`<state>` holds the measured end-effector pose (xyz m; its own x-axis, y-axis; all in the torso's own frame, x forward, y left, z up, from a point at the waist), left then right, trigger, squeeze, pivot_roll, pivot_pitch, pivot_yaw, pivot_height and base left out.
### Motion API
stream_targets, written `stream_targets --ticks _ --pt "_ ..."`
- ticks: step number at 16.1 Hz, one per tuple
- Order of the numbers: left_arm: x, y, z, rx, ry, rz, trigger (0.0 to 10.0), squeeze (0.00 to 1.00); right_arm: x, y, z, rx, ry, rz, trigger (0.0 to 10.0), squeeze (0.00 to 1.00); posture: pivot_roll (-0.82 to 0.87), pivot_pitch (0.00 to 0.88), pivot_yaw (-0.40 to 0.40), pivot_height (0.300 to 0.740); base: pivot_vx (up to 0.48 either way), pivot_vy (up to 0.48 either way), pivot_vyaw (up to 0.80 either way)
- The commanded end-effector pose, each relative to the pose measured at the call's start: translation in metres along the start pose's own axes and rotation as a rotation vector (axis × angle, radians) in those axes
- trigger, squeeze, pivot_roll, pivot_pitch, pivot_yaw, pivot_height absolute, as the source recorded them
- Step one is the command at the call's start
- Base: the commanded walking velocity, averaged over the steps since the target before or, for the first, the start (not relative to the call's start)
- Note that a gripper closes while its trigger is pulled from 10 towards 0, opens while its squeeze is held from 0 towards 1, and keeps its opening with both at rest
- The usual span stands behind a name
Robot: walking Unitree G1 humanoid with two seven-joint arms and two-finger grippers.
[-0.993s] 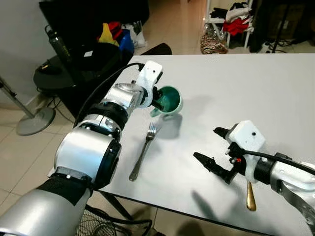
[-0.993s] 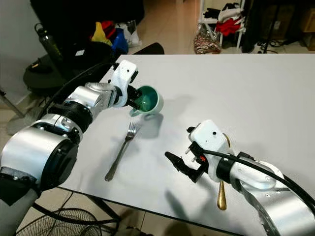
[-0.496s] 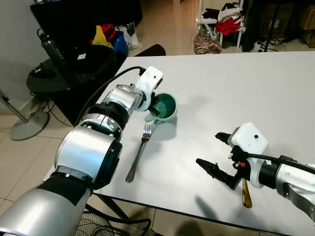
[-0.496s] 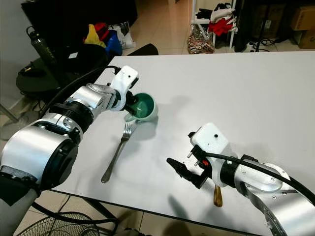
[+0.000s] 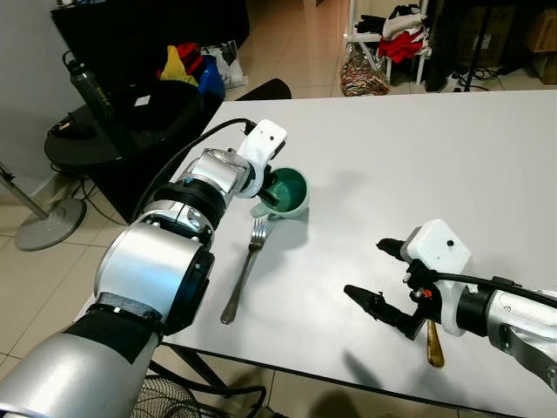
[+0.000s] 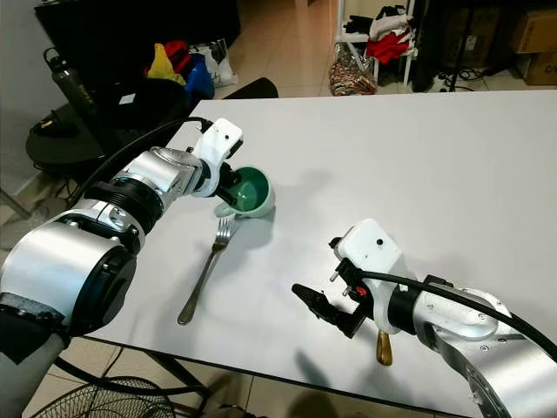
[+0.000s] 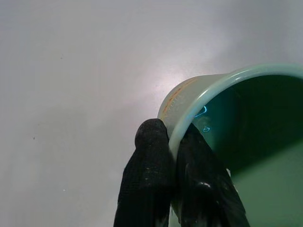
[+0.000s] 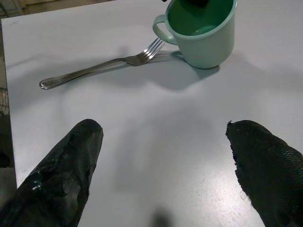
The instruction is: Setting the table
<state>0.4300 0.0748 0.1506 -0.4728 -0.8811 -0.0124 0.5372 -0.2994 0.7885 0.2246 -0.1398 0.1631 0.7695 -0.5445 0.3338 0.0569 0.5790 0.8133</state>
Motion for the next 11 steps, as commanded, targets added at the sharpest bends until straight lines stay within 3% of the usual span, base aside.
stream_targets --ticks 1,4,5,11 --pt "-0.0115 0.0013 0.0049 -0.012 0.040 -0.004 10.0 0.69 -0.0065 0.0044 -0.0001 0.011 0.030 0.012 10.0 0.00 -0.13 0.000 0.227 0.727 0.000 0.000 0.00" --pt "-0.0116 0.0012 0.0047 -0.010 0.042 -0.003 10.0 0.86 -0.0073 0.0047 -0.0002 0.011 0.032 0.009 10.0 0.00 -0.13 0.000 0.231 0.727 0.000 0.000 0.00" --pt "-0.0114 0.0011 0.0045 -0.011 0.043 -0.006 10.0 1.00 -0.0070 0.0043 0.0001 0.009 0.031 0.008 10.0 0.00 -0.14 0.000 0.234 0.727 0.000 0.000 0.00" --pt "-0.0115 0.0015 0.0044 -0.006 0.045 -0.006 10.0 1.00 -0.0074 0.0034 0.0007 0.004 0.027 0.006 10.0 0.00 -0.14 0.000 0.239 0.727 0.000 0.000 0.00"
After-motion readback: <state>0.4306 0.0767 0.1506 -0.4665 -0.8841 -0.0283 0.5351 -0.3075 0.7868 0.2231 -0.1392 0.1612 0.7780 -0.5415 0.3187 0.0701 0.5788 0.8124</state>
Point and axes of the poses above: a point about 5 cm out from each wrist's last joint towards the gripper, its own z axis pointing back from the gripper into the wrist, its own y axis along the axis of the wrist's last joint, x = y × z, the point moved 4 cm from there along -z, pointing out of the wrist towards the gripper, and after that the axes turned 13 degrees about z, right-handed, at the moved point
